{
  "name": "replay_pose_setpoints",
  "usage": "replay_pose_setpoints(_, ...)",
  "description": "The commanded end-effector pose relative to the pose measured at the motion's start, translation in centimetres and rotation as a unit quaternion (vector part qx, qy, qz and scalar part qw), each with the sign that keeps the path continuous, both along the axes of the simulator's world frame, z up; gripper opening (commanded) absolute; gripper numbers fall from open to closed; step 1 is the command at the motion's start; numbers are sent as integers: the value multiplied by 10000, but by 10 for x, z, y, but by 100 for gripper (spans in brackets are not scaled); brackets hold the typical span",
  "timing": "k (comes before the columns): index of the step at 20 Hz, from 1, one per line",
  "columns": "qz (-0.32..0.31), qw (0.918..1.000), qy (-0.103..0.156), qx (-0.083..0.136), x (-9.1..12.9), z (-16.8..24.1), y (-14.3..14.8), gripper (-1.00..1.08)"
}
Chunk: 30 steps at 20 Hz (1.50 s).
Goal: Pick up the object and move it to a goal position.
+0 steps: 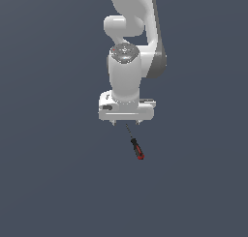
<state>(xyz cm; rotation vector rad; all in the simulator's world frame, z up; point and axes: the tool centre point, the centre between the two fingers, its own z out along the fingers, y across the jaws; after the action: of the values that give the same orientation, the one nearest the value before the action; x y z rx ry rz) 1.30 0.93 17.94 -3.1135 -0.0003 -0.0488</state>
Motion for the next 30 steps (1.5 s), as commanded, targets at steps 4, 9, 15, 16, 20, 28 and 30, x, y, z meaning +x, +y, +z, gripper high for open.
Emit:
replay_pose_setpoints(4,25,10000,9,-21,0,0,-3,100)
replay_pose_setpoints(9,121,9999,47,-110,1,1,-15,100)
replay_pose_setpoints(15,154,9998,51,-119,1,-1,-15,100)
replay_pose_setpoints(16,182,9997,53,-122,1,-3,-14,100)
replay_pose_setpoints(20,402,9991,65,-143,2,-18,-8,100)
replay_pose_setpoints(28,1288,9914,109,-179,0,-78,19,100)
replay_pose_setpoints(30,1486,9887,117,-178,-1,-91,25,100)
